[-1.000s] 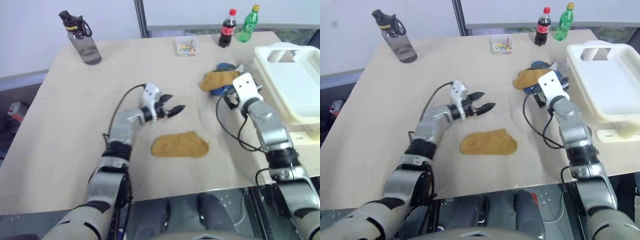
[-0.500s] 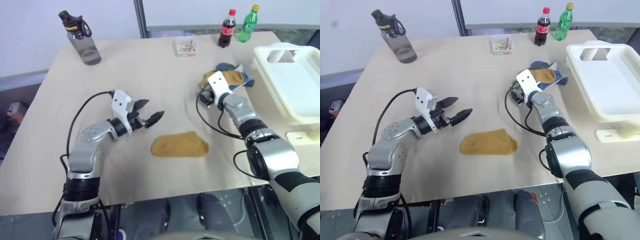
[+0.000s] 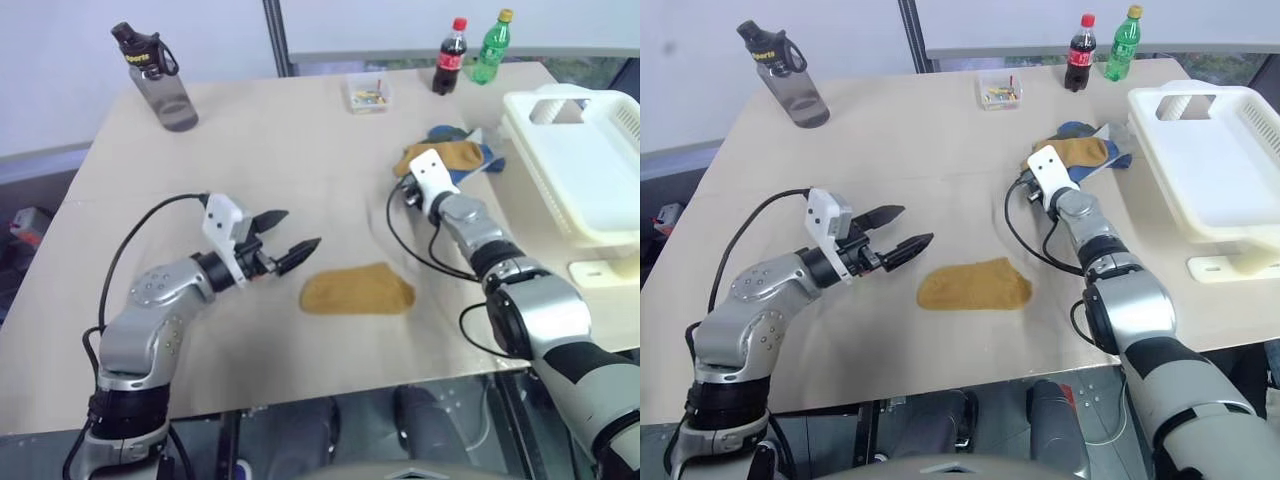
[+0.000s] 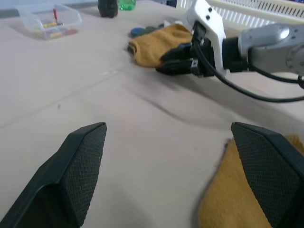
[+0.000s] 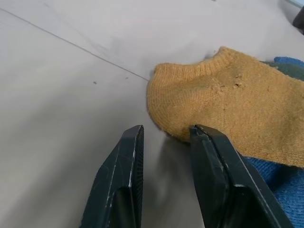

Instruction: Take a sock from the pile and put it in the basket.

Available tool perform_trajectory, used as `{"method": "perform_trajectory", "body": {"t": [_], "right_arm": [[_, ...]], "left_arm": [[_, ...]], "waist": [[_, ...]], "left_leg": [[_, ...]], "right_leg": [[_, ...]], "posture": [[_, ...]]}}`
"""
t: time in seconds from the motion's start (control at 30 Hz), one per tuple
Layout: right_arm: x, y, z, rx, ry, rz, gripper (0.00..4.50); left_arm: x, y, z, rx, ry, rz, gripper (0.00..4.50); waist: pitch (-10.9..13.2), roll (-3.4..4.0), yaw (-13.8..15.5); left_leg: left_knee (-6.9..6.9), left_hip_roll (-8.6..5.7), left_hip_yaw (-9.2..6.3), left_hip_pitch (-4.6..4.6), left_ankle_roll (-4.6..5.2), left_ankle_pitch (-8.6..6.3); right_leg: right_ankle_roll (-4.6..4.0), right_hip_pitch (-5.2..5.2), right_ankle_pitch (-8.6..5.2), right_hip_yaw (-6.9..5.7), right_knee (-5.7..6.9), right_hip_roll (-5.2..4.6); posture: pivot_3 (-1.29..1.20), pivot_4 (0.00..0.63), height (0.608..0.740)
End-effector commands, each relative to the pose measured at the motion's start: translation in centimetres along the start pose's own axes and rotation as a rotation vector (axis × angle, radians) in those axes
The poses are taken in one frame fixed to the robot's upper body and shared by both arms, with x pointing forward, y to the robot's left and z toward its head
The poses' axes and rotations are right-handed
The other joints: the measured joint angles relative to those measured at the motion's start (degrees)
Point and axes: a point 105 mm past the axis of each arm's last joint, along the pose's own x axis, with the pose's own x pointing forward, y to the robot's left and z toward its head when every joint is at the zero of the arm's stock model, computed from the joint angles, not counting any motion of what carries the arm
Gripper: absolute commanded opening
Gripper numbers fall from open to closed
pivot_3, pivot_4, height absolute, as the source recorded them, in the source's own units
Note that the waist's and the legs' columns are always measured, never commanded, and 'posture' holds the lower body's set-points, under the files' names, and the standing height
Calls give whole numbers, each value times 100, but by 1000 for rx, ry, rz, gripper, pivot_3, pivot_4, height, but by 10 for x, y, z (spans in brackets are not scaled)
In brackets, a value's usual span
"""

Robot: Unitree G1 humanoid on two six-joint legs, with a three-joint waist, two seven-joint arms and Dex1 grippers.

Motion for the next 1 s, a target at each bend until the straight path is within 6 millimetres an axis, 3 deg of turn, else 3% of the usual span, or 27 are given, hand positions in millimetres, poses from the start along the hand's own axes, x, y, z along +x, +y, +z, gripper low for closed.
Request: {"method": "perform_trajectory", "body": {"t": [0.03,0.17,0.27,0.3,0.47,0.7,0.8,0.9,1.0], "right_arm": [[2,-6,20,-8,-54,-46,1588],[2,-8,18,-2,-44,-82,1588],[2,-7,17,3,-44,-87,167],[3,-6,17,-1,-44,-84,71],[3,-2,18,-11,-56,-63,71],[2,8,18,-68,-85,22,71],[0,0,21,-73,-106,1,71],[-2,-13,21,-71,-105,-71,1200],[-3,-26,20,0,-91,-151,2650]], "left_arm": [[-5,-5,16,56,-41,-4,4500],[-8,-5,17,58,-40,15,4500],[-10,-2,15,57,-37,25,4500],[-12,1,12,54,-33,31,4500],[-21,15,-4,46,-20,59,4500],[-22,12,-11,46,-27,61,4500],[-19,12,-12,44,-31,59,4500],[-17,12,-12,43,-34,55,4500],[-16,13,-10,43,-35,55,4500]], "waist": [[0,0,0],[-1,0,0],[0,1,0],[0,0,-2],[-2,3,-8],[-2,3,-3],[-2,3,-3],[-2,3,-1],[-2,3,2]], "left_leg": [[0,0,0,0,0,0],[0,0,0,0,0,0],[0,0,0,0,0,0],[0,0,0,0,0,0],[-2,1,2,3,0,0],[-2,0,2,3,0,0],[-2,1,2,3,0,0],[-2,1,2,3,0,0],[-2,0,2,3,0,0]], "right_leg": [[0,0,0,0,0,0],[0,0,0,0,1,0],[0,0,0,0,1,1],[0,0,0,0,1,0],[-1,0,0,2,1,3],[-1,0,0,1,0,1],[-1,0,0,2,0,1],[-1,0,0,1,1,1],[-1,0,0,1,1,0]], "posture": [[0,150,740],[0,150,740],[0,150,740],[0,150,740],[0,150,740],[0,150,740],[0,150,740],[0,150,740],[0,150,740]]}}
